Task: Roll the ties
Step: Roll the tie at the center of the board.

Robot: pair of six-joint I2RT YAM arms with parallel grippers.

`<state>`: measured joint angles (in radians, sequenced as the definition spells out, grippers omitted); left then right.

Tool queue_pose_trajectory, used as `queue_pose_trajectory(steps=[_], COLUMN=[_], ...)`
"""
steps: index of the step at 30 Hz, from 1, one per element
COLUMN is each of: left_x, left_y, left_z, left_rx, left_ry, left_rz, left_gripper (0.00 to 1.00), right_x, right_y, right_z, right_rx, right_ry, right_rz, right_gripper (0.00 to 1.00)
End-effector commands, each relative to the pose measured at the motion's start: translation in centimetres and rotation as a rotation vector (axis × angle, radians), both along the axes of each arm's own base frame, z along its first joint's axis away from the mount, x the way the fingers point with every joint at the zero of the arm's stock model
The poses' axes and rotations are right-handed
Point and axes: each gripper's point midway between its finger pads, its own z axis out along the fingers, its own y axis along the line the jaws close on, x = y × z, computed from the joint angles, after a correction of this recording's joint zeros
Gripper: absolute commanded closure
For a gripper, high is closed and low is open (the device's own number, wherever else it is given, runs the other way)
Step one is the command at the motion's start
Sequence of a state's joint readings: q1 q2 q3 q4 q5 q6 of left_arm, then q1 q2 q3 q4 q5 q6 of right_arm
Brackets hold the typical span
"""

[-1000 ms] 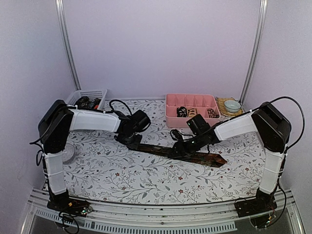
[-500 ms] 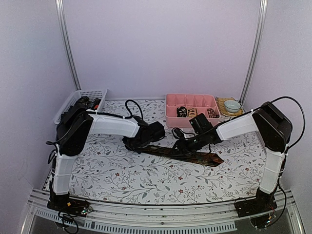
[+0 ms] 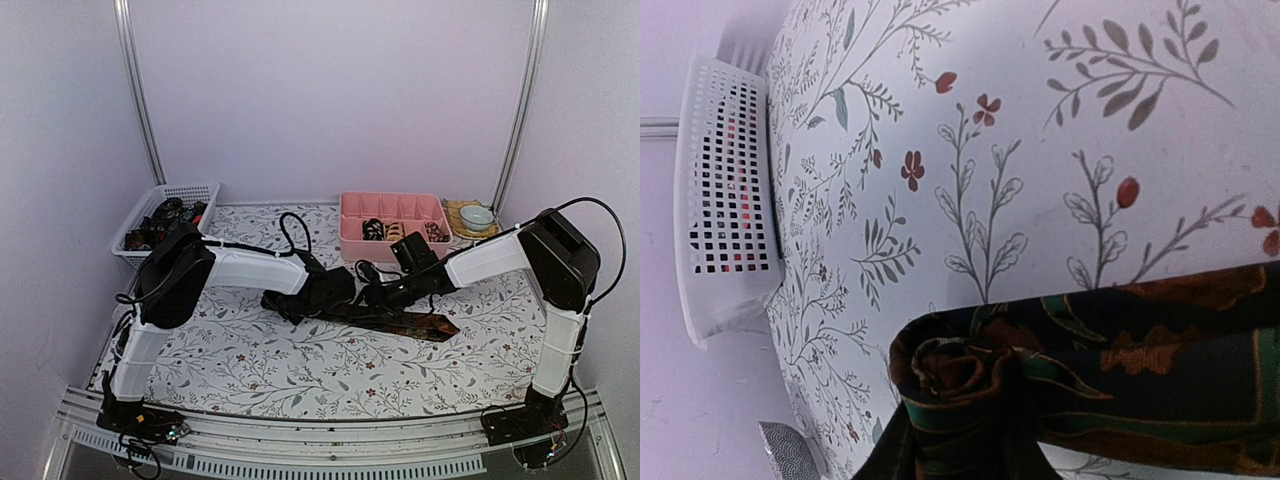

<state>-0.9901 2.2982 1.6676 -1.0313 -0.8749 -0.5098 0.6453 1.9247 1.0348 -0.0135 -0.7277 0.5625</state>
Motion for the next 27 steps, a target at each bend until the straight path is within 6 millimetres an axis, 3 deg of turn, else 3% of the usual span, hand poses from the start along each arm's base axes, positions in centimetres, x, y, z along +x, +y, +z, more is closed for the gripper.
queue_pose_trajectory(steps=[1, 8, 18, 27], left_x=[-1.3, -1.8, -1.8, -0.9], left_y=[-1.3, -2.5, -3.8, -2.6], left_z=[-2.2, -3.4, -3.4, -1.1], left_rx=[-0.06, -0.131, -0.196, -0.162], left_ry=[0.077, 0.134, 0.176, 0.093], left_rz=[-0.006, -0.031, -0.073, -0.042], left_gripper=[0.78, 0.68, 0.58, 0.54], right_x=[0.6, 0.9, 1.2, 1.5], right_y=[-0.1, -0.3, -0.4, -0.2], right_z=[5.1, 5.1, 5.2, 5.2], right_rx=[0.086, 0.087, 0.086, 0.091], right_ry=[-0.091, -0.091, -0.089, -0.08], right_rz=[-0.007, -0.016, -0.025, -0.031], right_gripper=[0.57, 0.57, 0.58, 0.58])
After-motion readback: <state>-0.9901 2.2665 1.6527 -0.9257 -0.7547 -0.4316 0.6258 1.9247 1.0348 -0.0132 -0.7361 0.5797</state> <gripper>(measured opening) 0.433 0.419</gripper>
